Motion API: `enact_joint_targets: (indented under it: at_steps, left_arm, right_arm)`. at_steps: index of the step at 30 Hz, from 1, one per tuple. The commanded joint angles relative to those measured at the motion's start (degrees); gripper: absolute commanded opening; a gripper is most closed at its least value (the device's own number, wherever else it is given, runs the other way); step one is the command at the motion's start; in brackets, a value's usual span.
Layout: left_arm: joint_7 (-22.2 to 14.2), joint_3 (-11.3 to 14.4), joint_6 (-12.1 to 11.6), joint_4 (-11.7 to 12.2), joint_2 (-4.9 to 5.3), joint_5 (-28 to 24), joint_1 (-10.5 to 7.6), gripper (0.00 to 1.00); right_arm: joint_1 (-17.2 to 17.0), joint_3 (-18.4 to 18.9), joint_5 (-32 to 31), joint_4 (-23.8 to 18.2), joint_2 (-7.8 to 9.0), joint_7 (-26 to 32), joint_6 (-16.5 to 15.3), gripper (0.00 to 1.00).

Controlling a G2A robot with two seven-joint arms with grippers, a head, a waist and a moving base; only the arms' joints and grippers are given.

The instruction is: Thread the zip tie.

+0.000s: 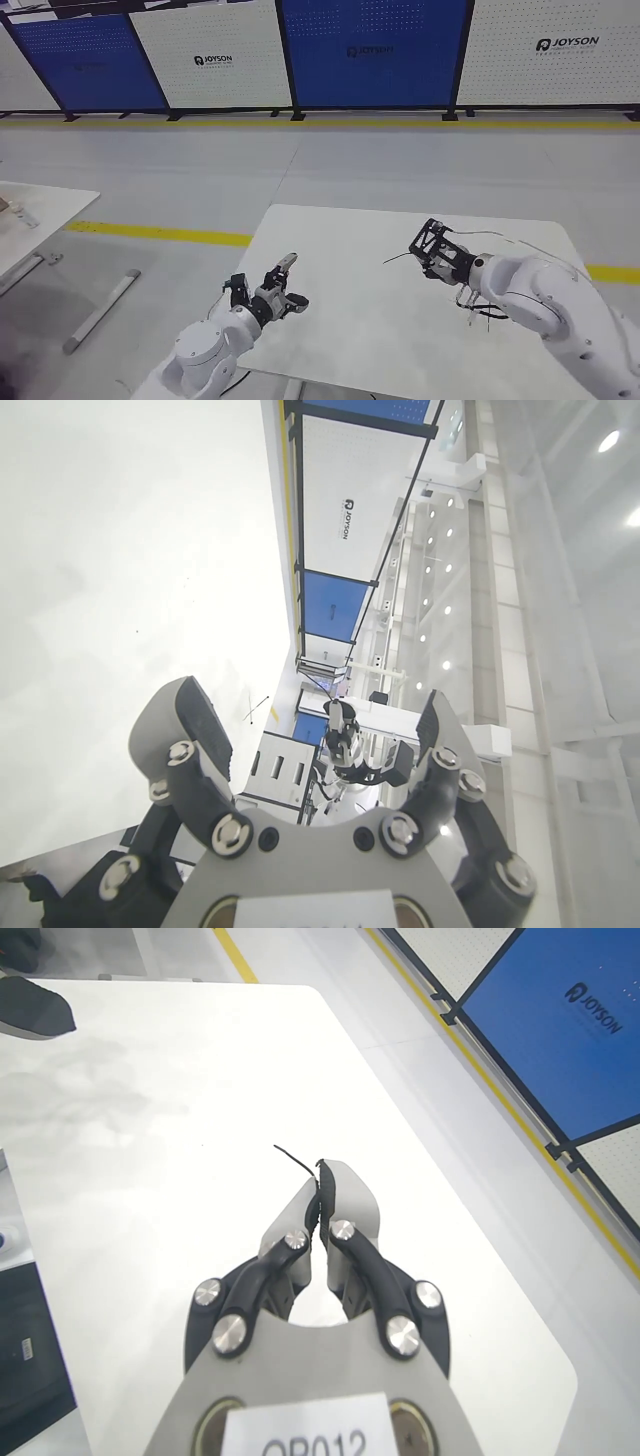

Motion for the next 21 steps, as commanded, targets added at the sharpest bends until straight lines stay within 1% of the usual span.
enact_joint_targets:
  at_steps: [1,4,5,7,8,10,11,14,15,16,17,21]
  left_arm:
    - [0.00,0.58,0.00,0.97,-0.06,-4.59,-0.87,1.00]
    - [0.89,2.35,0.00,2.02,0.45,-10.16,-2.91,1.00]
    - [1.97,3.41,0.00,2.53,0.89,-12.48,-4.14,1.00]
    - [3.41,5.91,0.00,3.32,1.80,-16.98,-6.16,1.00]
    - [5.01,7.46,0.00,3.79,2.56,-19.77,-7.91,1.00]
    - [7.41,10.91,0.00,4.56,3.93,-24.33,-10.47,1.00]
    - [8.85,13.27,0.00,4.98,5.02,-27.56,-12.48,1.00]
    - [11.53,19.37,0.00,5.65,7.75,-34.18,-17.56,1.00]
    - [13.04,22.23,0.00,6.25,9.02,-37.51,-20.21,1.00]
    - [14.45,24.11,0.00,6.70,9.93,-39.56,-22.44,1.00]
    - [15.01,24.50,0.00,6.89,10.21,-40.10,-23.27,1.00]
    - [15.01,24.50,0.00,6.89,10.21,-40.10,-23.27,1.00]
  right_arm:
    - [-0.09,-0.26,-3.85,-1.25,-0.09,-0.54,0.00,0.00]
    - [0.34,-1.82,-10.04,-3.92,-0.24,-1.84,0.00,0.00]
    - [0.71,-2.81,-12.71,-4.70,-0.26,-2.23,0.00,0.00]
    - [1.50,-4.81,-16.02,-5.69,-0.27,-2.54,0.00,0.00]
    - [2.17,-6.29,-17.49,-6.05,-0.30,-2.46,0.00,0.00]
    - [3.56,-9.27,-20.03,-6.91,-0.34,-2.91,0.00,0.00]
    - [4.77,-10.98,-21.12,-6.78,-0.30,-3.53,0.00,0.00]
    - [7.41,-15.21,-22.21,-6.63,-0.15,-6.67,0.00,0.00]
    - [8.56,-16.46,-21.76,-5.98,-0.04,-7.81,0.00,0.00]
    - [9.39,-17.33,-21.28,-5.58,0.03,-8.49,0.00,0.00]
    - [9.65,-17.57,-21.01,-5.41,0.05,-8.72,0.00,0.00]
    - [9.65,-17.57,-21.01,-5.41,0.05,-8.72,0.00,0.00]
